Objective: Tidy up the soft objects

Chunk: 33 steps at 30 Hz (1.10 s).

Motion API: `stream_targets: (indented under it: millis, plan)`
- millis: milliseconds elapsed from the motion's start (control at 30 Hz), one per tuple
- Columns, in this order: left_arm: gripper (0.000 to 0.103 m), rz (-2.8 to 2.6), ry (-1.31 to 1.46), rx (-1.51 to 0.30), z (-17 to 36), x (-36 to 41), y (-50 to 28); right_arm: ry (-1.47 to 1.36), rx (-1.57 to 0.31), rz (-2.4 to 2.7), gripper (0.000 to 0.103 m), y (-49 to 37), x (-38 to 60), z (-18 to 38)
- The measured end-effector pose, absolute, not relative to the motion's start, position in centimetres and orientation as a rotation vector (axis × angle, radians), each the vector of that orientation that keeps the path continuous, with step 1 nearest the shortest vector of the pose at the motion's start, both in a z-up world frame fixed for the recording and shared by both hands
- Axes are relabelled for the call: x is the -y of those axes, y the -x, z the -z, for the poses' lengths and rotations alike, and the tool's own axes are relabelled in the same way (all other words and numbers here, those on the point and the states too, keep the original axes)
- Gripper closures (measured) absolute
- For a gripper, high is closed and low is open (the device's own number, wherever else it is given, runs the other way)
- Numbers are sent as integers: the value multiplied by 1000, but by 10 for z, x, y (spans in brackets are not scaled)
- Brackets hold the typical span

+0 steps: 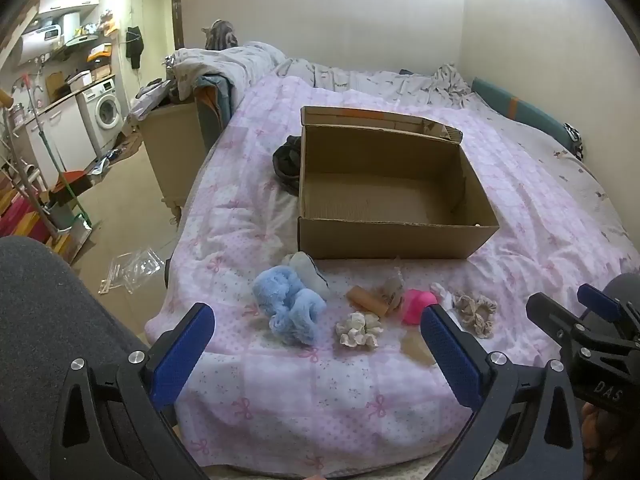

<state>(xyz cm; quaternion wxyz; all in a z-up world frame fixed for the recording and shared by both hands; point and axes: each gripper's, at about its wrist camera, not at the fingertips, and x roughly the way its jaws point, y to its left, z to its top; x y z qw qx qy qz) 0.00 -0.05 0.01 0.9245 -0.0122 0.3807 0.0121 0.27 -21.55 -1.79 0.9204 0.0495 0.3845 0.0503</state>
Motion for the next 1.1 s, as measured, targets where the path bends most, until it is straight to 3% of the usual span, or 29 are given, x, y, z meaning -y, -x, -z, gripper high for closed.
stream_targets:
  millis: [1100]
  plan:
    - [0, -24, 24, -780, 0, 0, 0, -98, -786, -103, 0, -3, 215, 18]
